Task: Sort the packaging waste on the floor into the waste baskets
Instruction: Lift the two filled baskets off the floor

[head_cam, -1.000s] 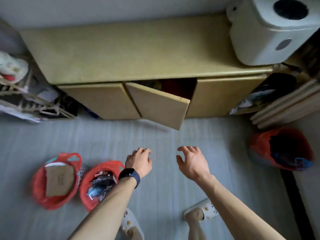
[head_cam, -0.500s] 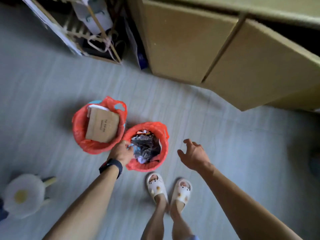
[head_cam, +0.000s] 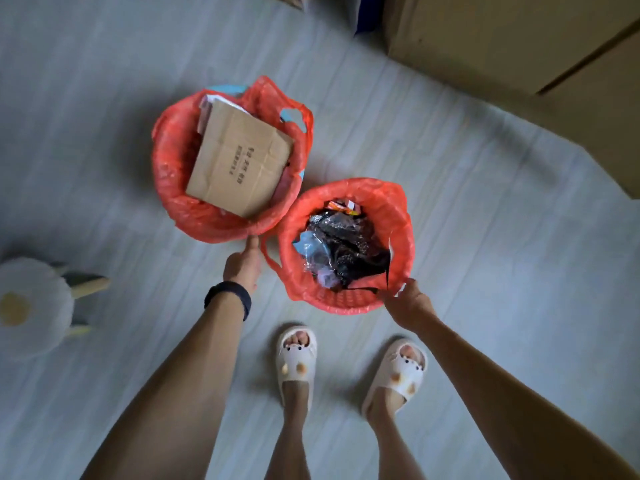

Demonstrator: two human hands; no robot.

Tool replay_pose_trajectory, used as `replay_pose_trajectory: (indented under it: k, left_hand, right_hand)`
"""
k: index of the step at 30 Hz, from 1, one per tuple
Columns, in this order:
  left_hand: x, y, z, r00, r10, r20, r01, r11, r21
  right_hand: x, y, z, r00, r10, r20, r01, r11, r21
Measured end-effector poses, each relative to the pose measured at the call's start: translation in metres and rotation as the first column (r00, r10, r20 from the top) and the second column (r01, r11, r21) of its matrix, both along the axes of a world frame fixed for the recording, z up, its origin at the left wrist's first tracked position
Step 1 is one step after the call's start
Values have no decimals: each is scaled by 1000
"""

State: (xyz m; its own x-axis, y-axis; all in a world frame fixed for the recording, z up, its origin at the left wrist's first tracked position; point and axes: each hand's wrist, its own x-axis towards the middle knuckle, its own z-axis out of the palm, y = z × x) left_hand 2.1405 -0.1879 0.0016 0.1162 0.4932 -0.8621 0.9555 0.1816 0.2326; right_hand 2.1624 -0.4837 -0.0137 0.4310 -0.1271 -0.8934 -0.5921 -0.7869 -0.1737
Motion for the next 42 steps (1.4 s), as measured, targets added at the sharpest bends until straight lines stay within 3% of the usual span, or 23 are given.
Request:
replay_pose_trajectory:
  k: [3,5,7,11,17,21,25,27,29,30,33,37,42]
  left_hand:
    - [10,9,-24,972,213,103,-194,966,-173]
    - [15,15,-35,927,328,182,-283,930,-236]
    - [18,23,-39,875,427,229,-372,895,-245]
    - [23,28,-20,814,502,292,-454,864,-220]
    - [7,3,33,883,383,272,-359,924,-134]
    - [2,-50,84,931,263,252,-220,957,-186]
    - [-1,-118,161,950,113,290,-22,954,-300]
    - [-7,-147,201,950,11,312,93,944,-317]
    - [-17,-183,254,929,-125,348,242,918,-315]
    - [-22,-191,267,918,-151,366,269,916,-298]
    - [-43,-239,349,841,-289,457,430,870,-242]
    - [-88,-292,434,700,-464,543,651,728,-216]
    - [-160,-344,467,494,-678,544,846,519,-121]
  right_hand:
    - [-5,12,-35,940,-341,29,340,940,41]
    - [-15,19,-48,882,-465,79,462,885,58]
    - [-23,23,-52,847,-515,131,513,857,52]
    - [-38,11,-39,876,-434,209,456,887,-68]
    - [-77,-58,16,808,-524,270,574,803,-160]
    - [-108,-111,88,709,-613,349,689,706,-162]
    - [-175,-175,151,515,-751,414,853,496,-161]
    - [-212,-197,182,367,-806,465,926,361,-107]
    - [-240,-192,277,187,-848,495,980,195,-36]
    - [-248,-185,306,144,-855,499,986,169,6]
    - [-308,-183,395,-101,-852,514,989,-32,142]
    - [-426,-181,463,-448,-744,495,892,-339,297]
    - [-558,-139,524,-687,-550,475,726,-551,412]
